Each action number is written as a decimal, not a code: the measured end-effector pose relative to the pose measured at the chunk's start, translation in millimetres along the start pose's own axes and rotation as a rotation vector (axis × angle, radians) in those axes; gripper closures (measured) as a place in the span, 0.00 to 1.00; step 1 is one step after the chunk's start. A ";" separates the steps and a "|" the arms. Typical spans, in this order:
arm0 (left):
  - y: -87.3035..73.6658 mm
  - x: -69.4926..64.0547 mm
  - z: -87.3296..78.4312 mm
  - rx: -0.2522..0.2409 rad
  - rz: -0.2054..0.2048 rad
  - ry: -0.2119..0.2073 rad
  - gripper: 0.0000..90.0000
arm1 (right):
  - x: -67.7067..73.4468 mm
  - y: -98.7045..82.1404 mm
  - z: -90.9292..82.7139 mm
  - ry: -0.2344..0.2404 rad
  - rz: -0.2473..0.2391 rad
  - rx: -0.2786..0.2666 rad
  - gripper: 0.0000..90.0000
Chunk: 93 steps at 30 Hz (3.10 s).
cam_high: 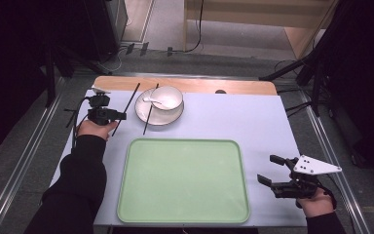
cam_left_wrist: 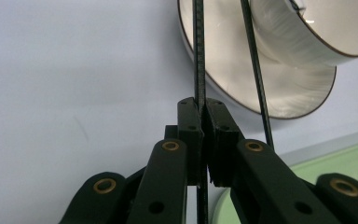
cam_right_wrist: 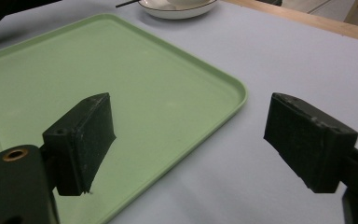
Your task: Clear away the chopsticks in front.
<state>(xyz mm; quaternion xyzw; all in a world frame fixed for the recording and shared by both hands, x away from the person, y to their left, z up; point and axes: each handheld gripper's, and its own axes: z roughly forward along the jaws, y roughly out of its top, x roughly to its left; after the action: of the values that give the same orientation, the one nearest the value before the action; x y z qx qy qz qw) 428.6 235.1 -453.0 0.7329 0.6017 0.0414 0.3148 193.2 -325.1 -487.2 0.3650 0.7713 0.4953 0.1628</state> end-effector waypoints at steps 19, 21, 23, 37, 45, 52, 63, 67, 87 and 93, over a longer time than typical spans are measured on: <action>-60.8 -12.1 -42.3 -0.020 0.062 -0.048 0.96 | -0.8 2.8 4.1 0.011 0.001 -0.010 0.18; -66.4 -14.9 -46.6 -0.028 0.063 -0.055 0.96 | -0.9 3.2 4.2 0.010 0.001 -0.008 0.18; -71.8 -17.5 -51.0 -0.032 0.071 -0.059 0.96 | -1.1 3.8 4.6 0.011 -0.003 -0.012 0.18; -109.0 -43.6 -47.7 0.002 0.127 -0.068 0.96 | -2.3 7.3 10.1 0.026 -0.014 -0.009 0.18; -133.6 -61.3 -44.4 0.042 0.135 -0.115 0.96 | -2.9 8.2 11.5 0.029 -0.015 -0.011 0.18; -153.0 -69.0 -44.1 0.085 0.117 -0.124 0.96 | -1.6 8.5 11.1 0.029 -0.019 -0.011 0.18; -173.8 -72.8 -26.7 0.195 0.095 -0.110 0.96 | -1.7 8.9 12.6 0.034 -0.022 -0.009 0.18; -174.1 -75.3 -22.9 0.206 0.114 -0.086 0.96 | -1.7 8.7 12.7 0.035 -0.020 -0.008 0.18; -174.6 -76.5 -21.6 0.218 0.129 -0.142 0.87 | -0.8 8.9 12.7 0.040 -0.025 -0.003 0.18; -164.8 -80.2 -33.3 0.123 0.229 -0.263 0.59 | -1.0 8.9 12.4 0.042 -0.028 -0.008 0.18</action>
<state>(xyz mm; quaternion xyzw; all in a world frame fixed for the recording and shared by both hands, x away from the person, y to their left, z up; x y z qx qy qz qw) 251.1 188.8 -485.2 0.8136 0.4694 -0.0564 0.3385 205.1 -315.6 -485.1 0.3431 0.7776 0.5036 0.1549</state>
